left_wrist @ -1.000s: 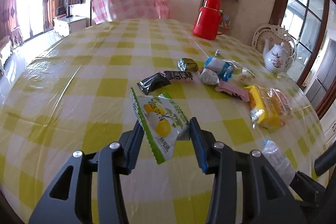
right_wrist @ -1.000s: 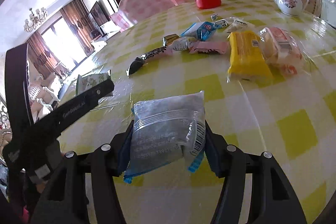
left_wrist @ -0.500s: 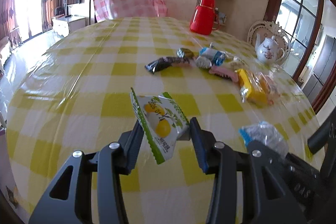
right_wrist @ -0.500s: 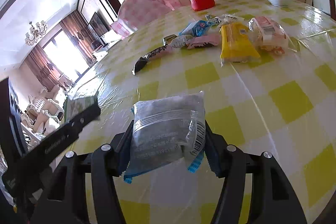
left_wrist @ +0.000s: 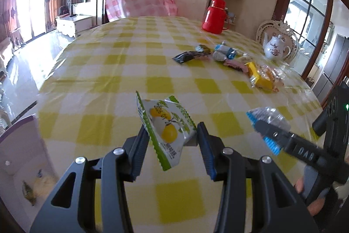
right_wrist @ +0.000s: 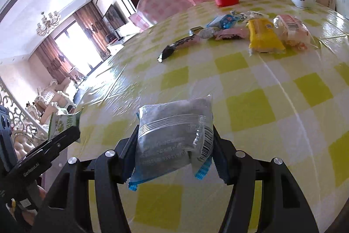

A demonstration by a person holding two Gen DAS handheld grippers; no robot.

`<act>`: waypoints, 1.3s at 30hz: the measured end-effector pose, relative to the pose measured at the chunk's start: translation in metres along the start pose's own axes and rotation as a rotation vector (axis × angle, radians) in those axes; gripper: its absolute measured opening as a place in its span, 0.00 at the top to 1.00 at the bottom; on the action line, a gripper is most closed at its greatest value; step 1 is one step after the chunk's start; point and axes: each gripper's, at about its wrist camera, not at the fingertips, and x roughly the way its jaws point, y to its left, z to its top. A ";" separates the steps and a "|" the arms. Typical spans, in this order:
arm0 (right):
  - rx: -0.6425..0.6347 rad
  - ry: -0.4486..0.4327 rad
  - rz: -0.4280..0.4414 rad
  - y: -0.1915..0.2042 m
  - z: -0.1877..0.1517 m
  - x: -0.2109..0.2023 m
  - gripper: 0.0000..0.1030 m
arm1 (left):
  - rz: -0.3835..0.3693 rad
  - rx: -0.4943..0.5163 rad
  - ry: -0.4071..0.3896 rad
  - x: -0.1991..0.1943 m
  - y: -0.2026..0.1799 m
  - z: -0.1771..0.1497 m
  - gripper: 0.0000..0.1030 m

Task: Organize snacks
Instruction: 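Carry the white-green bag and grey bag toward the white box, then open both tools to drop the bags into the white box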

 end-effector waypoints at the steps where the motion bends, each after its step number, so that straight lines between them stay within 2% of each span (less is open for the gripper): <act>1: -0.011 0.003 0.007 0.004 -0.002 0.000 0.43 | 0.008 -0.005 0.000 -0.004 0.007 -0.002 0.56; 8: -0.083 0.033 0.055 0.038 -0.015 0.005 0.43 | 0.084 -0.051 -0.030 -0.038 0.063 -0.010 0.55; 12: -0.145 0.046 0.089 0.064 -0.024 0.008 0.43 | 0.117 -0.099 -0.025 -0.043 0.097 -0.009 0.55; 20: -0.282 0.091 0.176 0.126 -0.048 0.013 0.43 | 0.184 -0.135 -0.008 -0.053 0.146 -0.009 0.55; 26: -0.460 0.144 0.263 0.194 -0.078 0.019 0.43 | 0.278 -0.099 0.079 -0.053 0.176 -0.013 0.54; 29: -0.550 0.179 0.307 0.228 -0.097 0.024 0.43 | 0.298 -0.085 0.133 -0.050 0.191 -0.017 0.54; 35: -0.716 0.279 0.383 0.280 -0.139 0.033 0.43 | 0.438 -0.058 0.191 -0.054 0.222 -0.025 0.54; 38: -0.761 0.339 0.451 0.301 -0.160 0.036 0.37 | 0.494 -0.074 0.212 -0.055 0.237 -0.028 0.45; 39: -0.769 0.354 0.472 0.305 -0.164 0.036 0.31 | 0.522 -0.085 0.219 -0.054 0.241 -0.028 0.30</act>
